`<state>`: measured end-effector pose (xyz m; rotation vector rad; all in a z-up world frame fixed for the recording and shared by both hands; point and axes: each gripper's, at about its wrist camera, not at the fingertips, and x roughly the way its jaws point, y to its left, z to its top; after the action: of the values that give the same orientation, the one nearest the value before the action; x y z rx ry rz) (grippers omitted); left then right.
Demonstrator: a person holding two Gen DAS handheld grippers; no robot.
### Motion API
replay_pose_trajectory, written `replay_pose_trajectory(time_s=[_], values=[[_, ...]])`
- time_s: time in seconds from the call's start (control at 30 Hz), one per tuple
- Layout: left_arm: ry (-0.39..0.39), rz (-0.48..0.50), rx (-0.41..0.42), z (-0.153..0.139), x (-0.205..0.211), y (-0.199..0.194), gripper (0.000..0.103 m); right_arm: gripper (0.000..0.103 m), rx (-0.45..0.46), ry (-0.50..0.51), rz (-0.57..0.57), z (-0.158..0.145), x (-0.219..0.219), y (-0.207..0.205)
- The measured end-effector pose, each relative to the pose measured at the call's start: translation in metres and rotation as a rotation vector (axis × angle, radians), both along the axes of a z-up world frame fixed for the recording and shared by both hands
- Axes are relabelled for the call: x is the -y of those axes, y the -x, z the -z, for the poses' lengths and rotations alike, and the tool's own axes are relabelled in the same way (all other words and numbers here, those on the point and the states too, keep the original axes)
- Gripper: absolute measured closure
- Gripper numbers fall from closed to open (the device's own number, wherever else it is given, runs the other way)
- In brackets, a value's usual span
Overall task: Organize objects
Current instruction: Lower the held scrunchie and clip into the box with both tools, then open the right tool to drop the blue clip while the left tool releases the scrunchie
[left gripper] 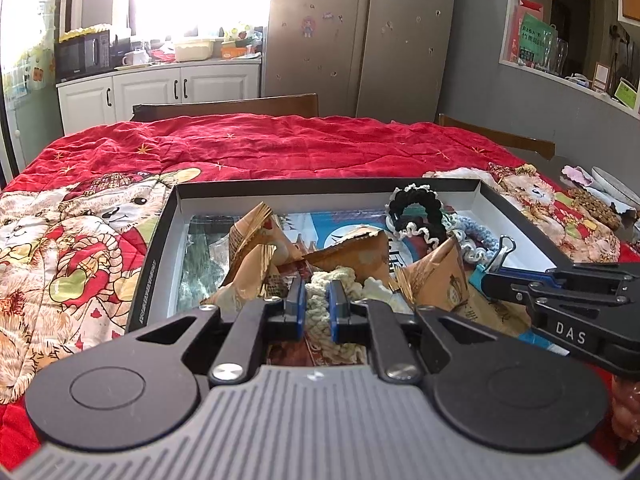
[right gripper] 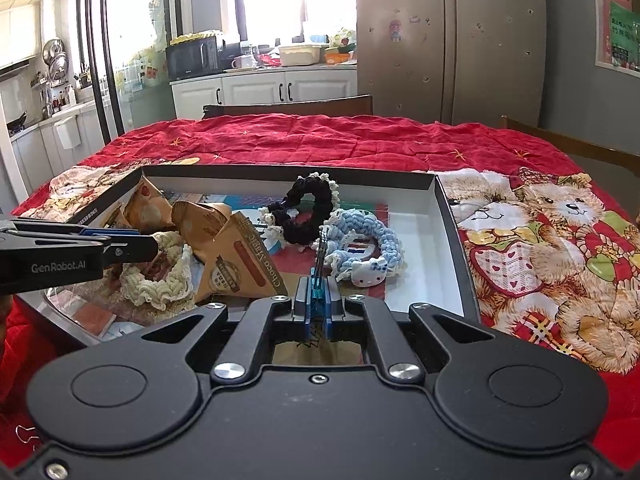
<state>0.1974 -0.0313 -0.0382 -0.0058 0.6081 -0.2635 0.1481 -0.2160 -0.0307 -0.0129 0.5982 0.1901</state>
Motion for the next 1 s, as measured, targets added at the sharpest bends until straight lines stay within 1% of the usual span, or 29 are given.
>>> replay_pose_trajectory(time_s=[0.2,0.4,0.57,0.63,0.67,0.73,0.8,0.83,0.9,1.0], values=[[-0.012,0.002,0.000,0.001,0.002,0.000,0.088,0.091,-0.017,0.019,-0.008,0.001,-0.003,-0.001],[-0.018,0.002,-0.001,0.001,0.002,0.000,0.088,0.091,-0.013,0.071,-0.016,0.002,-0.009,-0.001],[-0.022,0.003,0.000,0.002,0.003,0.000,0.086,0.091,-0.015,0.072,-0.017,0.001,-0.009,-0.001],[-0.021,0.003,0.002,0.002,0.003,0.000,0.083,0.090,-0.013,0.072,-0.017,0.001,-0.009,-0.001],[-0.021,0.003,0.004,0.002,0.003,0.001,0.081,0.087,-0.012,0.069,-0.019,0.001,-0.009,-0.001],[-0.021,0.004,0.008,0.001,0.003,0.001,0.074,0.084,-0.008,0.065,-0.021,0.001,-0.009,0.000],[-0.021,0.005,0.013,0.001,0.004,0.002,0.064,0.081,-0.002,0.063,-0.025,0.001,-0.010,0.000],[-0.020,0.004,0.016,0.001,0.004,0.003,0.064,0.080,0.003,0.063,-0.025,0.000,-0.010,0.001],[-0.019,0.004,0.022,0.000,0.004,0.004,0.064,0.073,0.014,0.063,-0.026,-0.001,-0.010,0.002],[-0.019,0.004,0.027,-0.001,0.004,0.005,0.064,0.070,0.026,0.059,-0.029,-0.002,-0.010,0.003]])
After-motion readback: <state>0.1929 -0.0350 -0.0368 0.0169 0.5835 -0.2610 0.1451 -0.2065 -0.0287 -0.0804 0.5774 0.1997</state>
